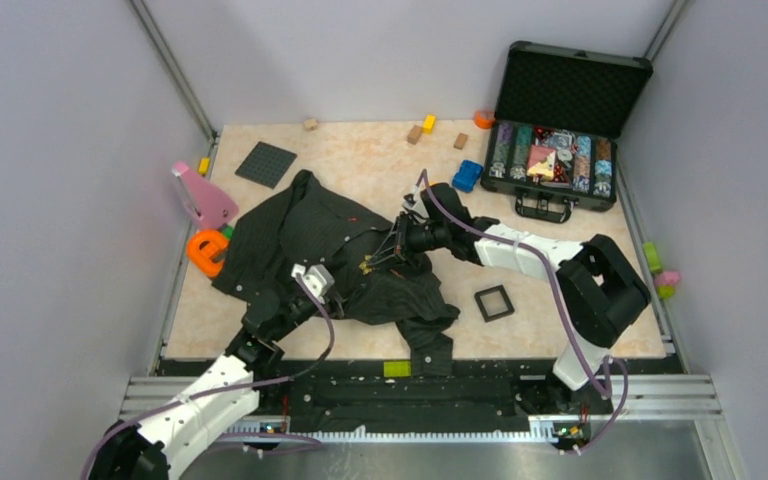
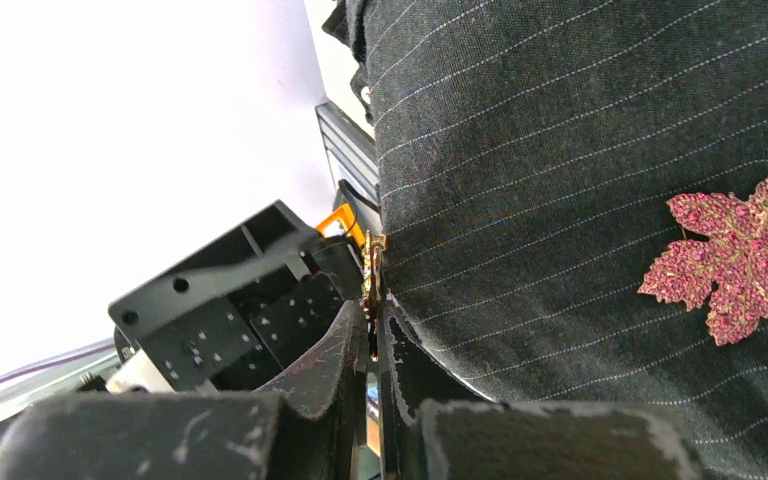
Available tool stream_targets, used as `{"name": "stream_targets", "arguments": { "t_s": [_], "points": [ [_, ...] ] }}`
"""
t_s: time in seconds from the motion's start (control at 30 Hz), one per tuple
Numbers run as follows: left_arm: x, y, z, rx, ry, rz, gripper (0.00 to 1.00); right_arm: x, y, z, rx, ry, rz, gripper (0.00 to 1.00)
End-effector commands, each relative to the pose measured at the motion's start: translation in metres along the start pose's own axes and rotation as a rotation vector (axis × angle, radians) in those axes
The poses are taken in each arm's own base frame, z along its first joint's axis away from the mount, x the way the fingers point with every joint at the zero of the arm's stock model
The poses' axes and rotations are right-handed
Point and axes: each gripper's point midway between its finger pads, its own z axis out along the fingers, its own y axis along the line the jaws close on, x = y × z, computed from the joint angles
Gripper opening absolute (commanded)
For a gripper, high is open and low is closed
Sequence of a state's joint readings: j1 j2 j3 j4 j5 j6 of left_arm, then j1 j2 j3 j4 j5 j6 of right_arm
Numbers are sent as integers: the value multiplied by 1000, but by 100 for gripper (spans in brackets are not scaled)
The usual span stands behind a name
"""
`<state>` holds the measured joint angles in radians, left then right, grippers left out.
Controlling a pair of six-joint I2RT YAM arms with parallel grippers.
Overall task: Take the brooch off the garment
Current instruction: Remove the brooch from the clothes.
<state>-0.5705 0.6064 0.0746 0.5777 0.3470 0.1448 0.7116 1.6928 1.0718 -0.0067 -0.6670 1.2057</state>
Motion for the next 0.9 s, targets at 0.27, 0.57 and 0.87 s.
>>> {"name": "stream_targets", "arguments": {
  "t_s": [0.27,0.57,0.87],
  "points": [
    [-8,-6,18,18,23,257,48,9,26,-27,-51,-3,30,1],
    [-21,-4,21,3,-27,341,48,17,20,-30,-56,9,47,1],
    [-21,-17,28,80,-32,374,35,22,19,-26,-53,26,59,0]
  ]
}}
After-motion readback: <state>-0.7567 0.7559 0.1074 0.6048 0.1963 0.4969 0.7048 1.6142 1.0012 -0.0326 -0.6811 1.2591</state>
